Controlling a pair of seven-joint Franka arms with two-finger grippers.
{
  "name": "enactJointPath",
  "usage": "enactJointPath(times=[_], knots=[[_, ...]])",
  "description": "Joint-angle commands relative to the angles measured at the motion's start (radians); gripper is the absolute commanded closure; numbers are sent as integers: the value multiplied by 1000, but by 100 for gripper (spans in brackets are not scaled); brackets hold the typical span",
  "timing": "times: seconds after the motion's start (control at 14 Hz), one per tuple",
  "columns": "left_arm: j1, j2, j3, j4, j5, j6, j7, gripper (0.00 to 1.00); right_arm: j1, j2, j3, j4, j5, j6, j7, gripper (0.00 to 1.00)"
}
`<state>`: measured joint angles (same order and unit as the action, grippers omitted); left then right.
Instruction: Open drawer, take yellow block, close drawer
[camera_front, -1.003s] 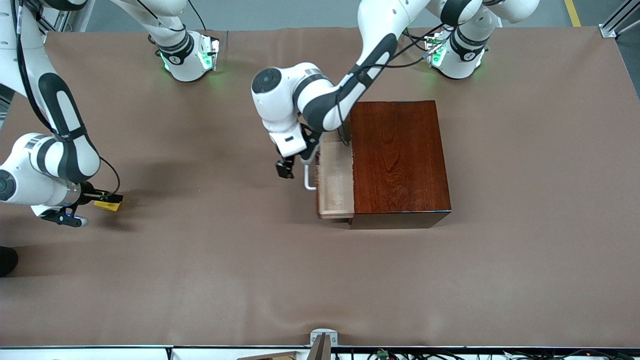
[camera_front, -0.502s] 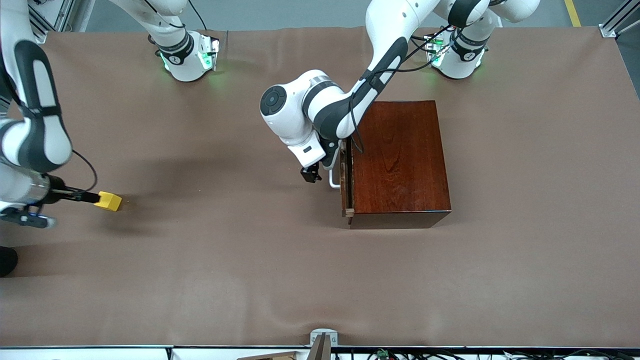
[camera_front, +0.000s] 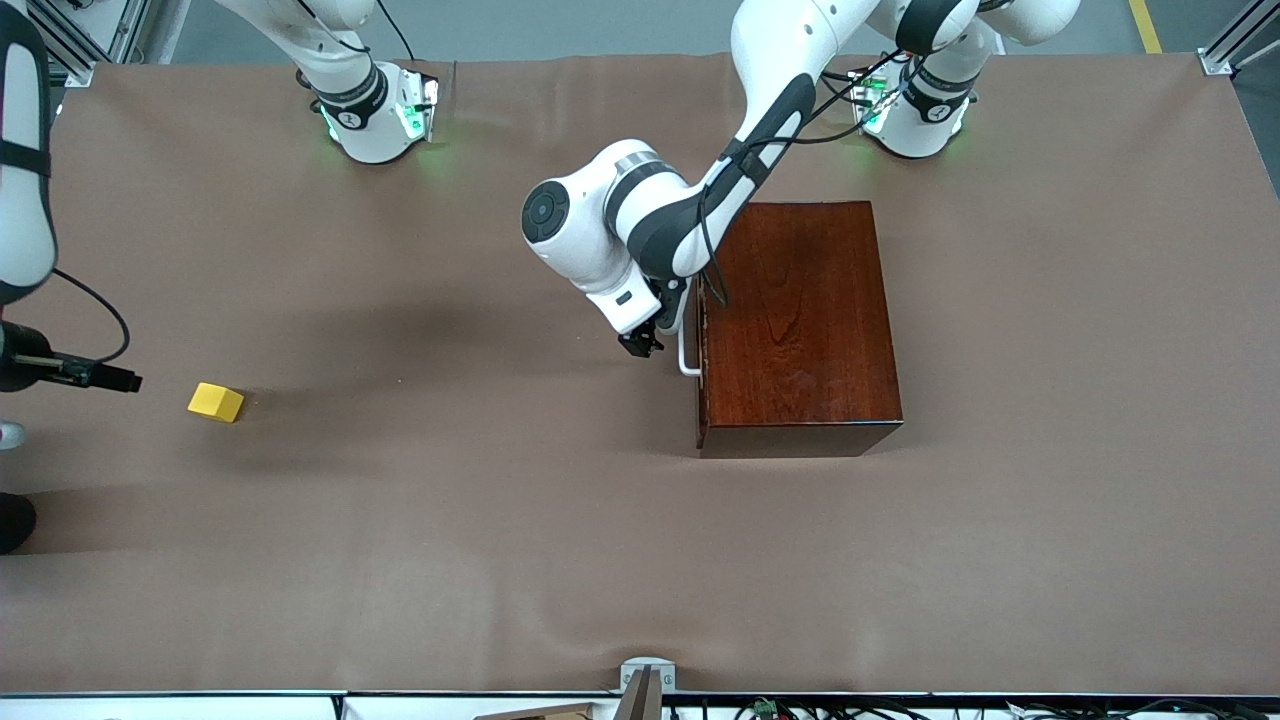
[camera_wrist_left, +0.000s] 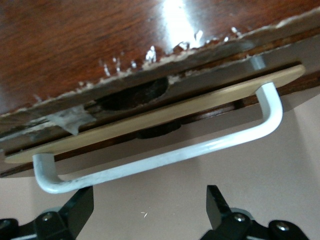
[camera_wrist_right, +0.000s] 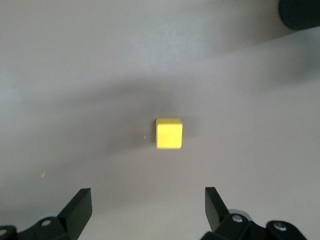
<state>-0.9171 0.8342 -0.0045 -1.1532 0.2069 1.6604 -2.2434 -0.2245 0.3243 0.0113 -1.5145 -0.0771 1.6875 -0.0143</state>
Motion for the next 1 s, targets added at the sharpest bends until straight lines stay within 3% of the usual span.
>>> enactJointPath(times=[0.0,0.14,0.29,0.43,0.57,0.79,0.93], knots=[[0,-56,-9,-5,-27,8,46,0,39,4,-1,147,5,-174,-3,0],[-2,-110,-15,-5,-34,19,167,0,85,4,-2,250,10,-285,0,0],[3,-191,-6,-13,-34,19,258,0,111,-1,-16,310,92,-305,1,0],[6,-266,0,-26,-26,7,416,0,189,-8,-112,339,114,-330,-3,0],[67,-343,1,-42,-33,-37,540,0,220,-24,-140,387,103,-373,-1,0],[162,-423,-2,-51,-38,-143,715,0,212,-108,-139,386,125,-430,-9,0],[231,-472,-2,-54,-37,-185,784,0,214,-160,-136,318,125,-416,-45,0]])
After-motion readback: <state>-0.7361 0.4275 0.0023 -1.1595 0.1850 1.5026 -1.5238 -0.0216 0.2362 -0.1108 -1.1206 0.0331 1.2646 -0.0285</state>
